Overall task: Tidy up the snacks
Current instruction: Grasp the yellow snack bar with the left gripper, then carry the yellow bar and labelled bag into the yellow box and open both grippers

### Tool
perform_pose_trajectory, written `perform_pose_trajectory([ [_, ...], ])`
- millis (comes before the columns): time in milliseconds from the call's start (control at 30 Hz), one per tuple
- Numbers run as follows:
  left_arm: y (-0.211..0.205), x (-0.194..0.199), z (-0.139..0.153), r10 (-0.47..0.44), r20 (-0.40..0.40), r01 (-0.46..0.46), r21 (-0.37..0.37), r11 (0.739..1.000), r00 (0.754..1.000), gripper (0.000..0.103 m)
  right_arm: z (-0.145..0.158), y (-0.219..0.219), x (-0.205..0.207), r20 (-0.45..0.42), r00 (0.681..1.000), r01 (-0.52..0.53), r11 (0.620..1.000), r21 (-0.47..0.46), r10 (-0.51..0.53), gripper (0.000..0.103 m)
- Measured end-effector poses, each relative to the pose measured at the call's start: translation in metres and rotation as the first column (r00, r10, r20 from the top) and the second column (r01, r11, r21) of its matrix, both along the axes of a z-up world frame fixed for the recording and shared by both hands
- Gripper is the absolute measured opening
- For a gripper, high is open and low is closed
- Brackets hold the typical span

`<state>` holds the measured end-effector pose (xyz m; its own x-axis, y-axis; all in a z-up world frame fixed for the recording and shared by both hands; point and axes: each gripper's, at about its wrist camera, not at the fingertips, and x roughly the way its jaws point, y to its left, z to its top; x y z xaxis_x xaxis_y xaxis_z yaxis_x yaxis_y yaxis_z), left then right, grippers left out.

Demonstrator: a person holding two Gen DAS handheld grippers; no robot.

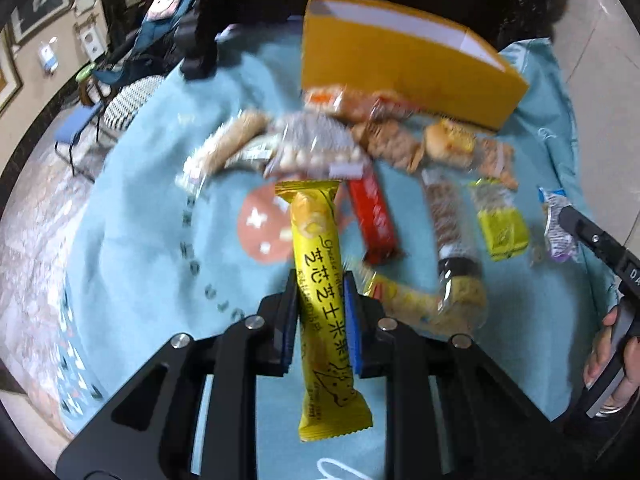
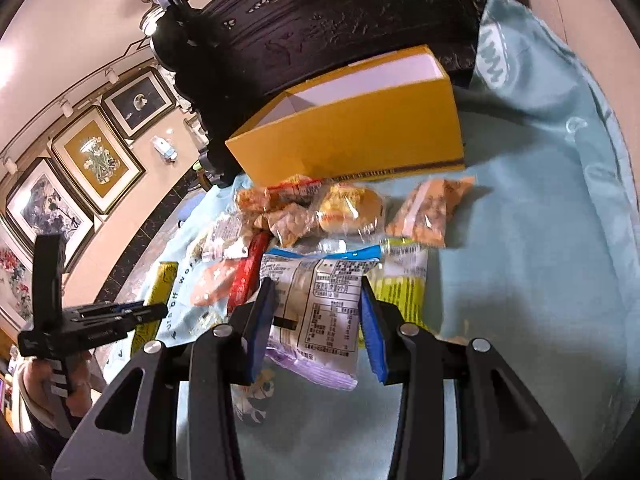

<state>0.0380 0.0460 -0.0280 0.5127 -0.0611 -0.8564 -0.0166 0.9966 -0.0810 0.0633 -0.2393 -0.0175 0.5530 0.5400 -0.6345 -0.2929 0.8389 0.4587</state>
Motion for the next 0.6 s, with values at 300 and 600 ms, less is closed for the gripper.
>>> perform_pose_trajectory([
  [300, -0.024, 0.081, 0.077, -0.105, 0.143, 0.103, 0.022, 0.994, 0.984, 0.021, 0.069, 0.006, 0.050, 0.136, 0.989, 0.054, 0.998, -0.031, -0.049, 0.042],
  [600, -0.052, 0.219, 0.119, -0.114, 0.198, 0.117, -0.006, 0.993, 0.974, 0.021, 0.089, 0.011, 0.164, 0.148, 0.981, 0.133, 0.990, -0.043, -0.125, 0.042],
])
